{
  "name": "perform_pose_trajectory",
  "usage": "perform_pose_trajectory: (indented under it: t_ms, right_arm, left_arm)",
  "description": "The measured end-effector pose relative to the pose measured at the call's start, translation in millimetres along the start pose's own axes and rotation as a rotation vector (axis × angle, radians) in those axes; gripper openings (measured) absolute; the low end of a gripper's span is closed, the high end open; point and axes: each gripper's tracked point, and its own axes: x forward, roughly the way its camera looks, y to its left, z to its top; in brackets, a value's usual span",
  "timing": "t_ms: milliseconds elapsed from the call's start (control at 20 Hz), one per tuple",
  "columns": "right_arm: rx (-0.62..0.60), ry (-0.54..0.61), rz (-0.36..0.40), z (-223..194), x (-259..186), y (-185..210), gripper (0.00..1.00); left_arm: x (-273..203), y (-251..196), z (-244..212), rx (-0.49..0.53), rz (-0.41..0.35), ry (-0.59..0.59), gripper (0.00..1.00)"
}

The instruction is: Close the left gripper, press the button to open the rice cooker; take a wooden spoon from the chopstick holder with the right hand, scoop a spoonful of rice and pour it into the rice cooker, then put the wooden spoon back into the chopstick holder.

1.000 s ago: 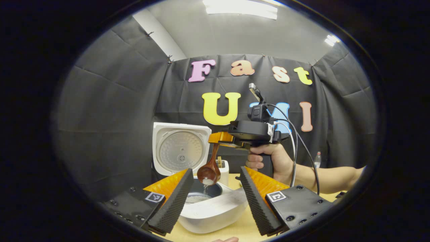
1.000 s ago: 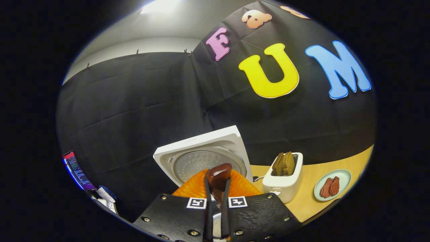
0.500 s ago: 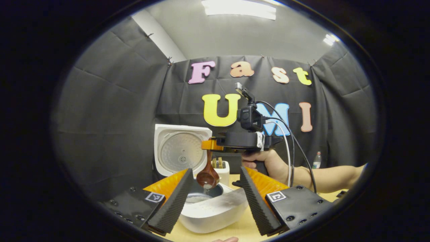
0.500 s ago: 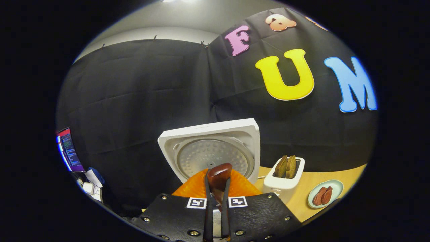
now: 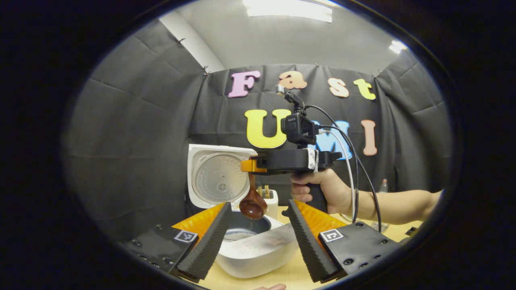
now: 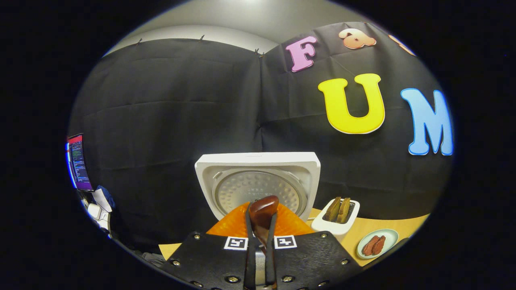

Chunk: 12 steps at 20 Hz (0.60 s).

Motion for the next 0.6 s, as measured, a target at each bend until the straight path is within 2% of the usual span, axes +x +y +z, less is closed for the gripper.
perform_pose_trajectory:
  t_ms: [250, 600]
  right_arm:
    - [-0.057, 0.007, 0.000, 8.4, -3.5, 3.1, 0.10]
    - [-0.013, -0.014, 0.007, 20.3, -21.0, -1.7, 0.10]
  left_arm:
    - [-1.9, -1.9, 1.0, 0.004, -0.002, 0.001, 0.96]
    - [-0.7, -3.9, 2.4, 0.006, -0.008, 0.003, 0.96]
